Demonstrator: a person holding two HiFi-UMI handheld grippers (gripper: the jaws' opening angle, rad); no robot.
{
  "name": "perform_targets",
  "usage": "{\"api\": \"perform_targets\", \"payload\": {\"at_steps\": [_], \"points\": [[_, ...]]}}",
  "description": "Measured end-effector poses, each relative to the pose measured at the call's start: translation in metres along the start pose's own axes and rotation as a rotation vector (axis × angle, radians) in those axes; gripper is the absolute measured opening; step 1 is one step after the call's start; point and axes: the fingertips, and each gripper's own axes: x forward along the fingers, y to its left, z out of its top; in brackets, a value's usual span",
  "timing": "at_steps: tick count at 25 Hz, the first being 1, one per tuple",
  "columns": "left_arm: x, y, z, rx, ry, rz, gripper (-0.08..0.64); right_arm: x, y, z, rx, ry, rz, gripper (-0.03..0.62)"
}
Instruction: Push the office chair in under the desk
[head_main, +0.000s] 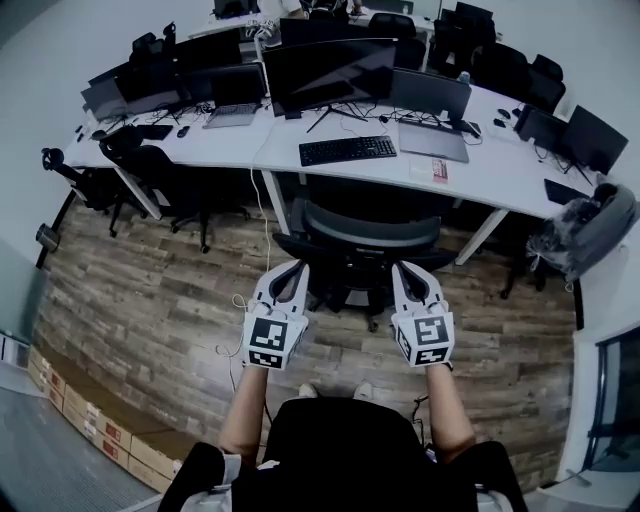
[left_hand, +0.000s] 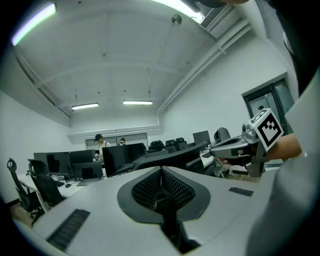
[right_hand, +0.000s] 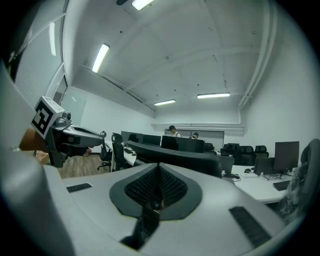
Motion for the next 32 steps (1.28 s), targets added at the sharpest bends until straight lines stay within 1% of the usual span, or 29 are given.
{"api": "perform_targets", "payload": {"at_steps": [4, 6, 8, 11, 14, 16, 18, 19, 21, 22, 24, 25, 26, 27, 30, 32], "points": [[0.01, 0.002, -0.007, 0.026, 0.012, -0.061, 0.021, 0.0, 0.001, -0.008, -0.035, 0.041, -0.049, 0.025], [0.016, 0.0, -0.015, 0.032, 0.024, -0.102, 0.021, -0.001, 0.001, -0.015, -0.051, 0.069, -0.055, 0.025], [0.023, -0.004, -0.025, 0.043, 0.047, -0.153, 0.021, 0.0, 0.003, -0.024, -0.091, 0.117, -0.042, 0.025], [0.033, -0.01, -0.041, 0.085, 0.091, -0.202, 0.021, 0.001, 0.007, -0.039, -0.218, 0.204, -0.016, 0.026], [0.043, -0.017, -0.06, 0.179, 0.135, -0.233, 0.021, 0.003, 0.003, -0.061, -0.346, 0.292, -0.013, 0.026], [0.052, -0.02, -0.067, 0.224, 0.142, -0.244, 0.021, 0.005, -0.002, -0.074, -0.406, 0.343, -0.009, 0.026], [0.06, -0.023, -0.072, 0.243, 0.147, -0.266, 0.025, 0.007, -0.008, -0.085, -0.465, 0.39, -0.009, 0.028], [0.065, -0.024, -0.075, 0.253, 0.152, -0.279, 0.038, 0.008, -0.011, -0.09, -0.494, 0.412, -0.009, 0.028], [0.073, -0.028, -0.08, 0.292, 0.171, -0.31, 0.104, 0.011, -0.018, -0.098, -0.538, 0.445, -0.007, 0.028], [0.078, -0.031, -0.083, 0.322, 0.186, -0.325, 0.139, 0.013, -0.022, -0.102, -0.552, 0.455, -0.008, 0.028], [0.085, -0.035, -0.09, 0.399, 0.221, -0.351, 0.17, 0.018, -0.031, -0.107, -0.571, 0.466, -0.014, 0.033], [0.088, -0.037, -0.094, 0.436, 0.24, -0.362, 0.188, 0.021, -0.035, -0.109, -0.582, 0.472, -0.014, 0.058], [0.091, -0.039, -0.099, 0.469, 0.26, -0.372, 0.211, 0.024, -0.038, -0.112, -0.599, 0.48, -0.013, 0.112], [0.094, -0.04, -0.104, 0.497, 0.278, -0.381, 0.234, 0.028, -0.041, -0.114, -0.62, 0.486, -0.01, 0.153], [0.103, -0.044, -0.117, 0.582, 0.313, -0.402, 0.294, 0.038, -0.047, -0.122, -0.699, 0.51, 0.015, 0.228], [0.109, -0.046, -0.124, 0.65, 0.322, -0.414, 0.328, 0.045, -0.047, -0.128, -0.745, 0.531, 0.045, 0.242]]}}
